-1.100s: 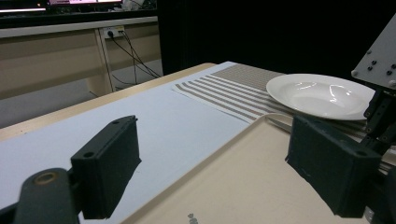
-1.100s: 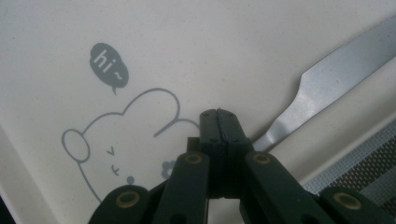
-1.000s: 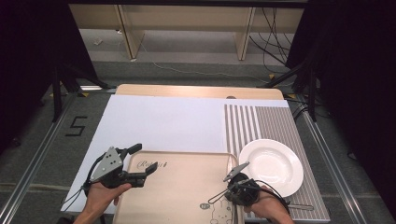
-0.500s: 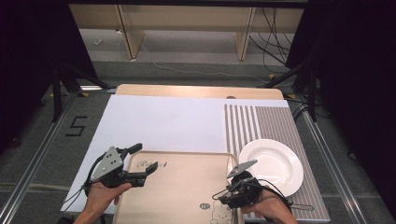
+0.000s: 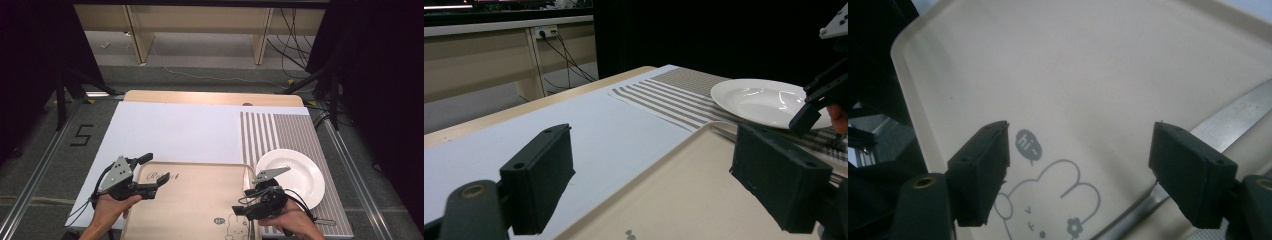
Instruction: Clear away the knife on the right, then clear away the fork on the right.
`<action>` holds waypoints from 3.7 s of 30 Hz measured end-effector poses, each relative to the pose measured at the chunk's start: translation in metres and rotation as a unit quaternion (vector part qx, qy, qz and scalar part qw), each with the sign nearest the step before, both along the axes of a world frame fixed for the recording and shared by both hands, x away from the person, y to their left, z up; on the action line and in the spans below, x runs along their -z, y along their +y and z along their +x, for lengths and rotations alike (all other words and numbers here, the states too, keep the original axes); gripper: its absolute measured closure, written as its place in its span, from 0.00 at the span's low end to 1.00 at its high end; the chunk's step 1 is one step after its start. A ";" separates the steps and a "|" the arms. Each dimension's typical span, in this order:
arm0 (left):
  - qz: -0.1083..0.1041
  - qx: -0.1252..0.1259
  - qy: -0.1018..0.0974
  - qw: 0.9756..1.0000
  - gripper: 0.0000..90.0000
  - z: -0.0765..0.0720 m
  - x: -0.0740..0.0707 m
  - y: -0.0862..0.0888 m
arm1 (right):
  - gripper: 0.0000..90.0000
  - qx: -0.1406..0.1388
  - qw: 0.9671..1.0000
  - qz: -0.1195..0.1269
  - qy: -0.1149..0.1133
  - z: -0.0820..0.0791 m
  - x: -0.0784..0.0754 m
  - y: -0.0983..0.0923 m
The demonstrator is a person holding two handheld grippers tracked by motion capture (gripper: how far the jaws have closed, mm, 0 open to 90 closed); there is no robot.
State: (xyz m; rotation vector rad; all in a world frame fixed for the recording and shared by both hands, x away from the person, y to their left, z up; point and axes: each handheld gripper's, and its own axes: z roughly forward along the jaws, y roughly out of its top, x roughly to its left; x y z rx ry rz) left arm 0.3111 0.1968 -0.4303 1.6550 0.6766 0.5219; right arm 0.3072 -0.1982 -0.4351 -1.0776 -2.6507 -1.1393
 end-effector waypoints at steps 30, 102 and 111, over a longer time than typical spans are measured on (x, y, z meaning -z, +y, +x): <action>0.003 -0.002 -0.001 1.000 0.18 -0.004 -0.001 0.003 | 0.18 0.088 0.995 0.024 -0.031 -0.011 -0.017 -0.054; 0.004 -0.004 -0.003 1.000 0.18 -0.004 -0.001 0.003 | 0.31 0.182 0.967 -0.176 0.042 -0.036 0.001 -0.159; 0.003 -0.003 -0.003 1.000 0.18 -0.004 -0.001 0.003 | 0.41 0.148 0.967 -0.201 0.051 -0.034 0.012 -0.148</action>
